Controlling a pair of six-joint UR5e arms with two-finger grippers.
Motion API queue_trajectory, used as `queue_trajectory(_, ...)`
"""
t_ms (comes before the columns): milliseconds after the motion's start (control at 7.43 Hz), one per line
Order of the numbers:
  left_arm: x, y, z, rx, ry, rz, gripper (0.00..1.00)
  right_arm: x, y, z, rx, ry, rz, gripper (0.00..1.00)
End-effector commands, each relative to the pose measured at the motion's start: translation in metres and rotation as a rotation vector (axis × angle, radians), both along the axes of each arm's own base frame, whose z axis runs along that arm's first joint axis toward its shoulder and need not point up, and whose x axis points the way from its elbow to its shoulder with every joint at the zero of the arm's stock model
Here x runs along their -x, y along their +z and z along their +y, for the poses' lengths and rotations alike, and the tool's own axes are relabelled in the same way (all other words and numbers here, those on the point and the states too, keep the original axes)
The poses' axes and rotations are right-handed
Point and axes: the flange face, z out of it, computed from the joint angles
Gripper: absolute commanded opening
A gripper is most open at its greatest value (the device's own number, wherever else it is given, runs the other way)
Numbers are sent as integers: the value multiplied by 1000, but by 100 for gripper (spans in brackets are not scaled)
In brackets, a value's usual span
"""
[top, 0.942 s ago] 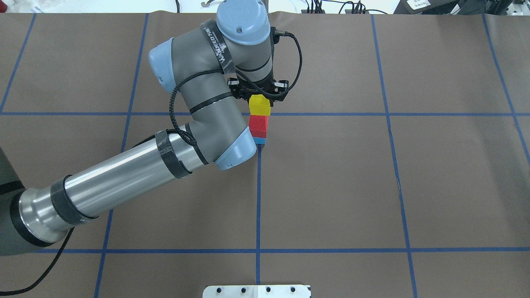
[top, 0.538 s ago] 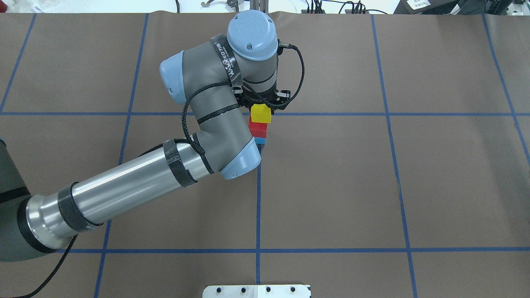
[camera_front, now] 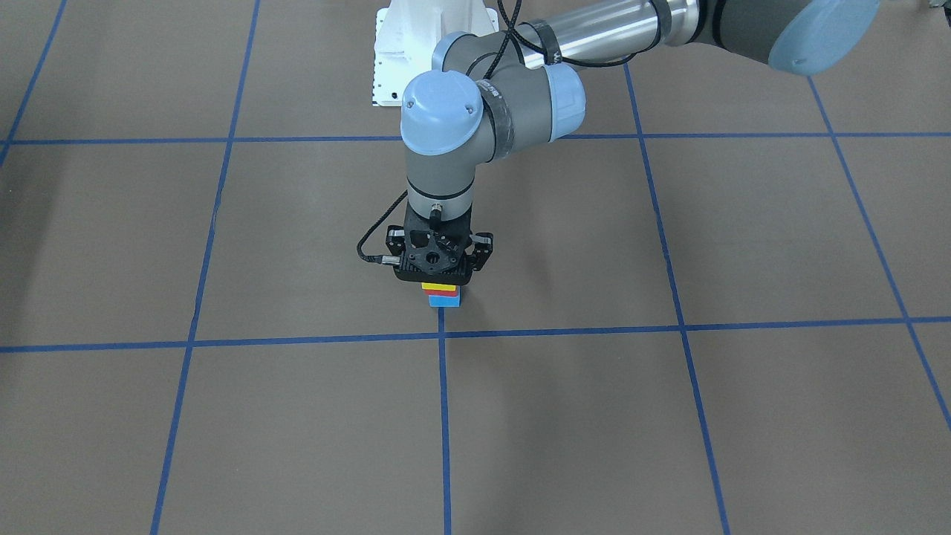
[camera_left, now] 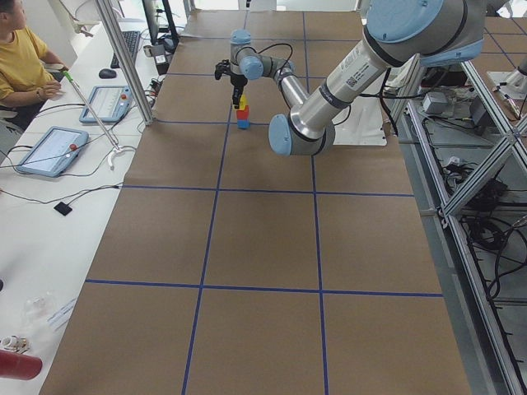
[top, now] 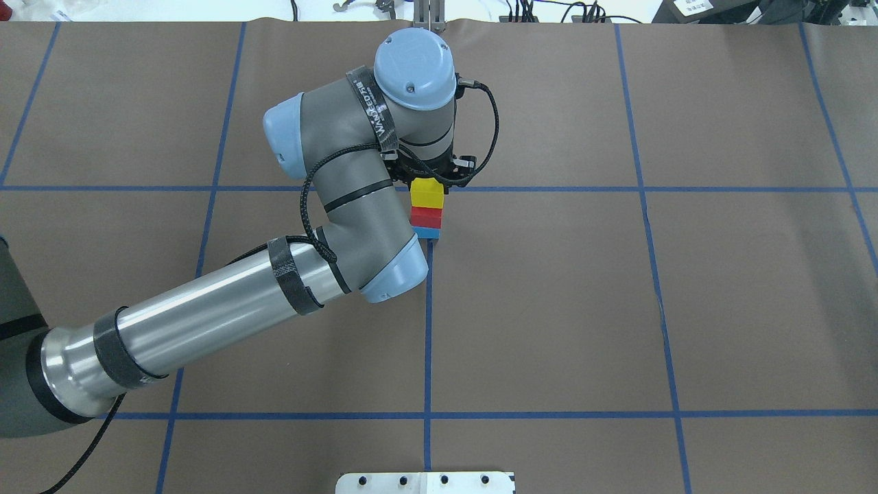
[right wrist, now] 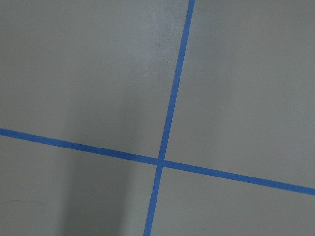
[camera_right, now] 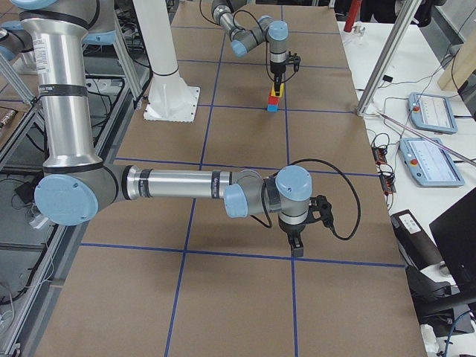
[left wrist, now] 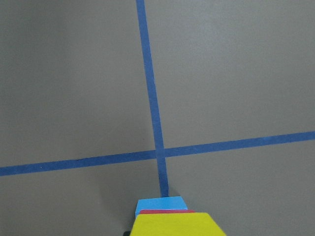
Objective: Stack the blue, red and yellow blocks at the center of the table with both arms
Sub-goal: 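Lower the yellow cube onto the red cube and open the left gripper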
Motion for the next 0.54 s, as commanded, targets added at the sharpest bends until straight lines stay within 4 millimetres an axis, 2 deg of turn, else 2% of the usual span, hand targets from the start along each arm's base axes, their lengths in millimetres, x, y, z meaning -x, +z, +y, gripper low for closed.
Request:
queue_trajectory(0,0,1,0,-14,11,-3,0,0,1,0,0,-1,0,100)
queue_trajectory(404,0,0,2,-64,58,-11,10,-1,1,1,2,0,0,100)
